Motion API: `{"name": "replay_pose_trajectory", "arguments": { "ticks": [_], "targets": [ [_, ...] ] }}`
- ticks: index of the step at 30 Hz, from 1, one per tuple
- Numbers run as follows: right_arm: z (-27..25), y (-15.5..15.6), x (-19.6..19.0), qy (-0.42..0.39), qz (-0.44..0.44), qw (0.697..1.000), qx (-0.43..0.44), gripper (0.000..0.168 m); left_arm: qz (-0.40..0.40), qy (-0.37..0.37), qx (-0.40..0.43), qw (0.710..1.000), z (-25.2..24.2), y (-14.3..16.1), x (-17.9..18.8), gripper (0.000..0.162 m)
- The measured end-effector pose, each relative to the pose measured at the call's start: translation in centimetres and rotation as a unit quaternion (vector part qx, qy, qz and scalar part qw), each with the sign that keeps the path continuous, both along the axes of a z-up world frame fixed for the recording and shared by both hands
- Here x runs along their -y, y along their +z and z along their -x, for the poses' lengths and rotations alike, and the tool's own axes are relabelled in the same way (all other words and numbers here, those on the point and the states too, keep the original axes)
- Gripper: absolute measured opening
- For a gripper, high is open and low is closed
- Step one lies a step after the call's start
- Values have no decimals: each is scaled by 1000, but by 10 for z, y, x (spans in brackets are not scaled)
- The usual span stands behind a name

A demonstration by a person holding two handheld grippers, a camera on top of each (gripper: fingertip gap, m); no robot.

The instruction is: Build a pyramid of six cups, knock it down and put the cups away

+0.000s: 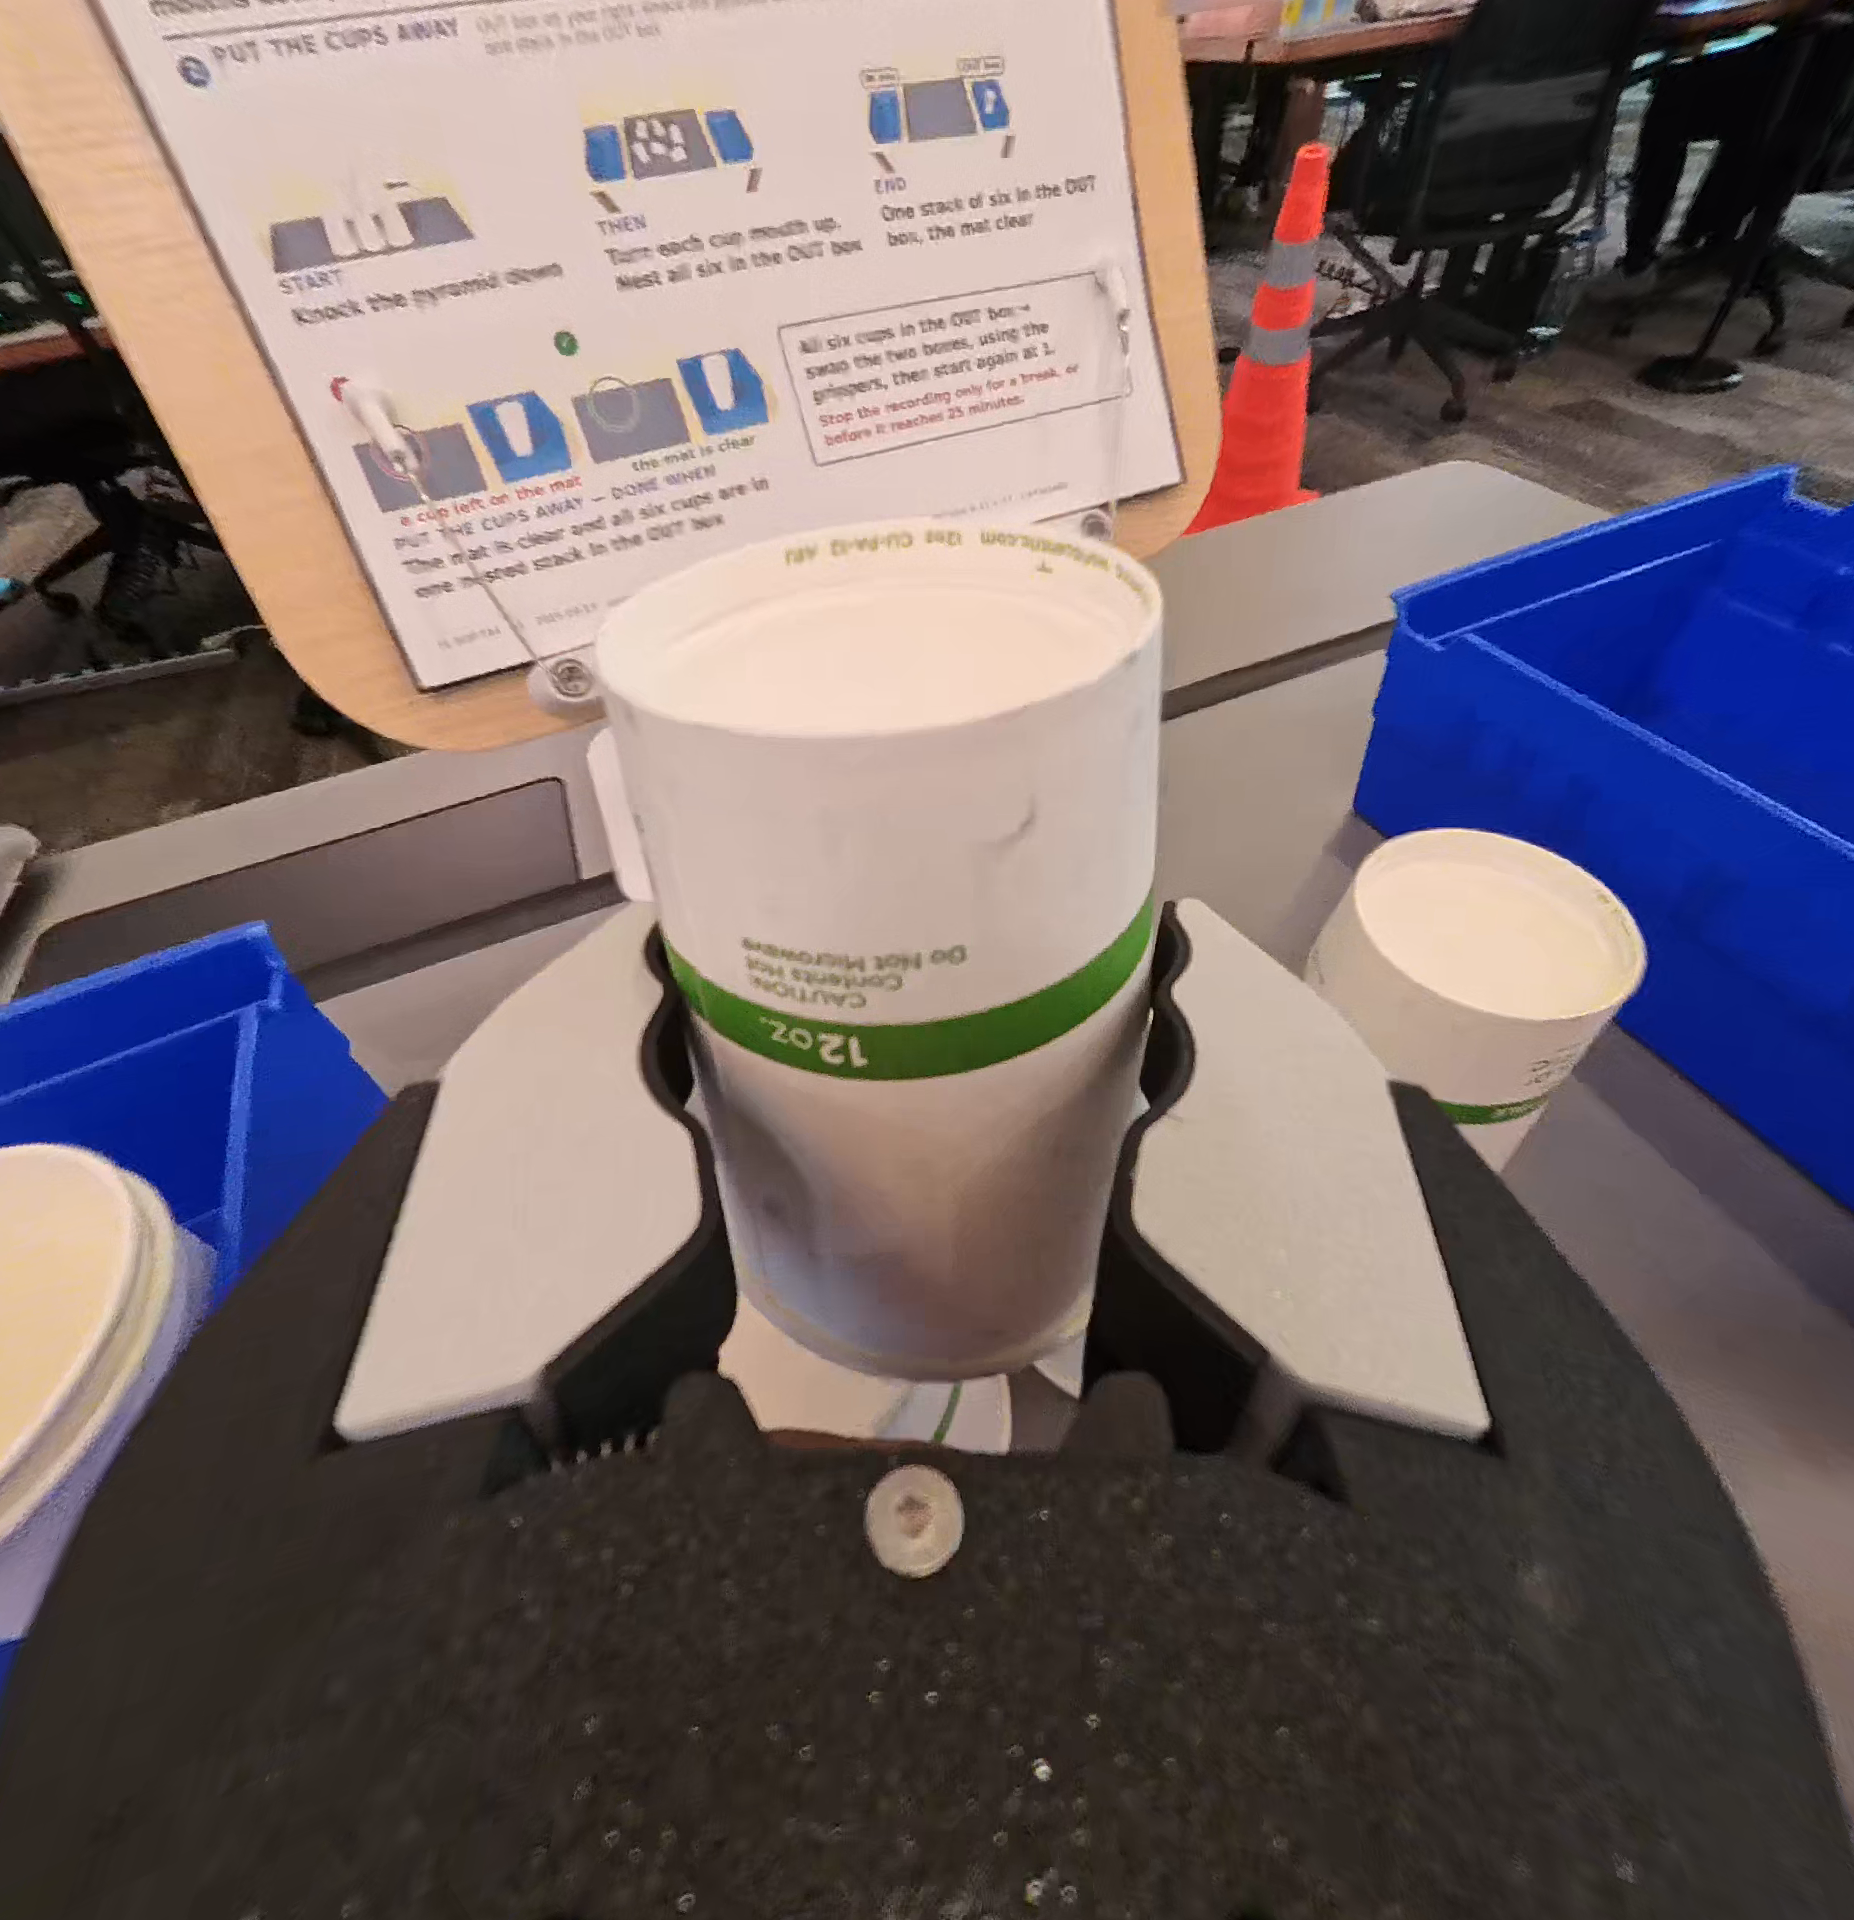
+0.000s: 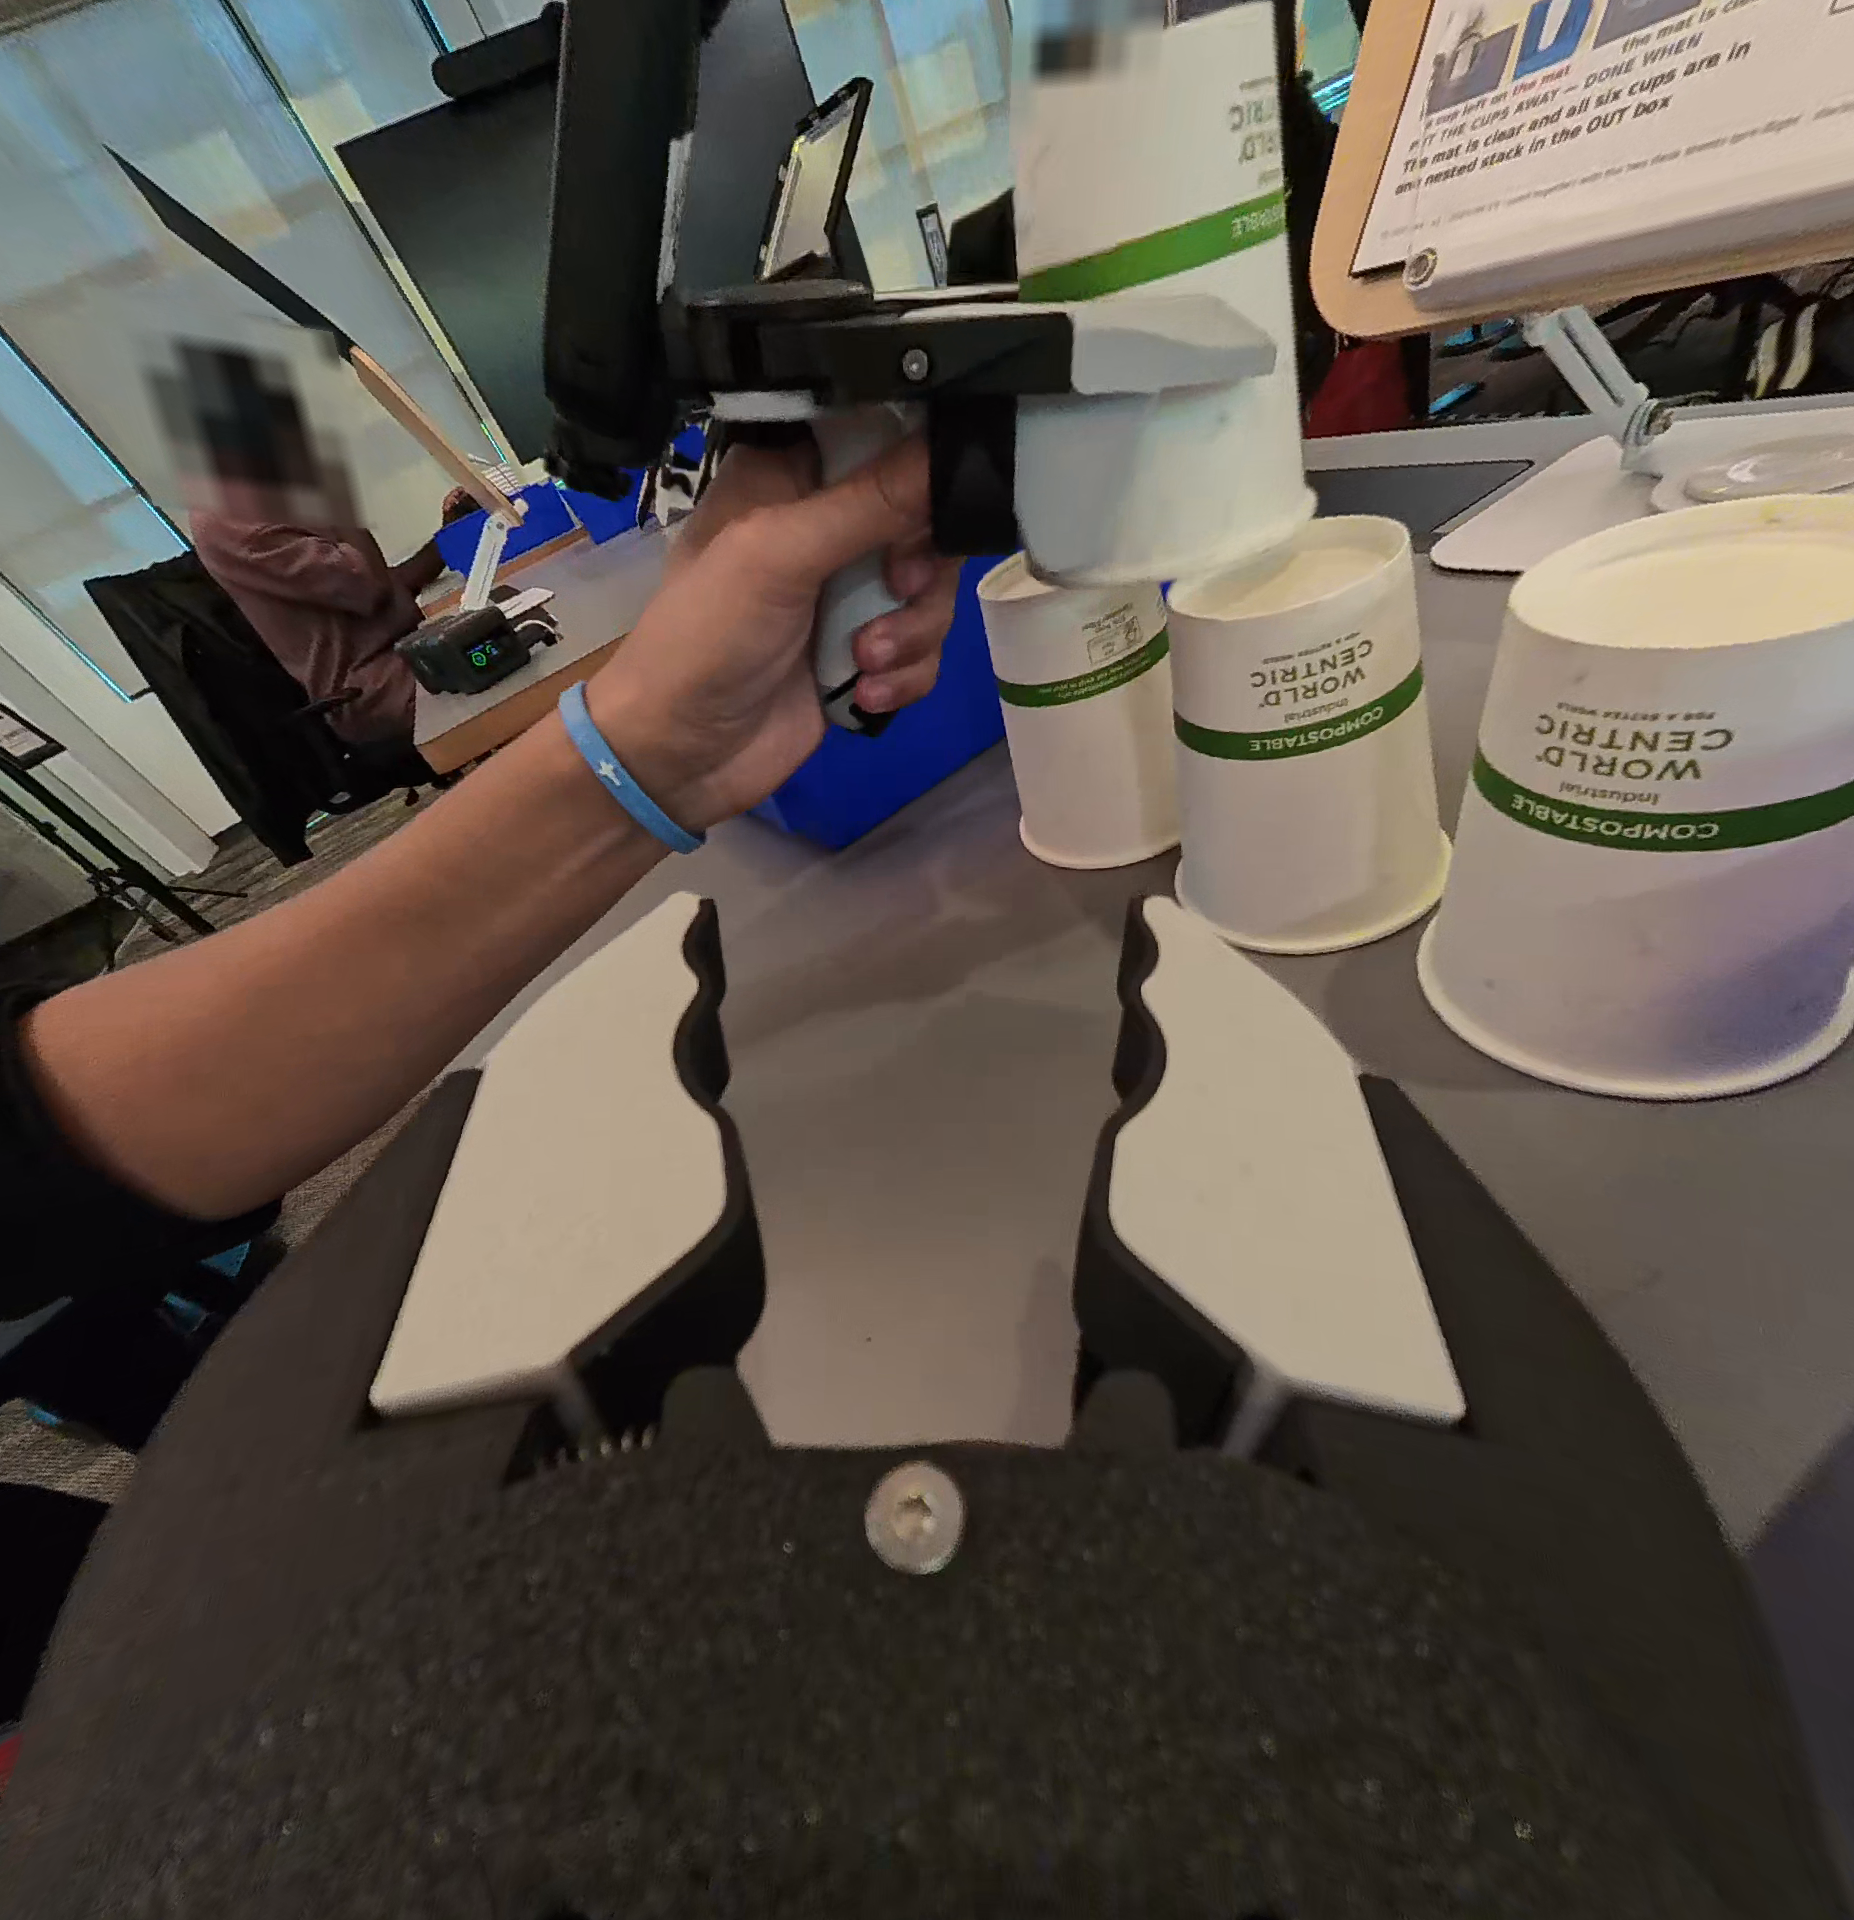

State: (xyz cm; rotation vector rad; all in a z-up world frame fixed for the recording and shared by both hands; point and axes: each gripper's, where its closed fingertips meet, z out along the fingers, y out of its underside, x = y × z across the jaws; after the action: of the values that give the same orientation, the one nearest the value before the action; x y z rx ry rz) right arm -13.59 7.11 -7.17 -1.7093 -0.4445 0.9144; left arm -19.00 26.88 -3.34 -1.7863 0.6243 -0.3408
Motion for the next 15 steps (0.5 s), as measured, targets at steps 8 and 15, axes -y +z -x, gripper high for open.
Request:
{"name": "replay_pose_trajectory", "arguments": {
  "ticks": [8,15],
  "targets": [
    [1,-1,2,10,9,1000,-2,73,4,-16,-27,999,1,-6,7,93],
    [0,3,5,20,15,1000,-15,73,58,-145,-54,986,36,33,69,91]
  ]
}}
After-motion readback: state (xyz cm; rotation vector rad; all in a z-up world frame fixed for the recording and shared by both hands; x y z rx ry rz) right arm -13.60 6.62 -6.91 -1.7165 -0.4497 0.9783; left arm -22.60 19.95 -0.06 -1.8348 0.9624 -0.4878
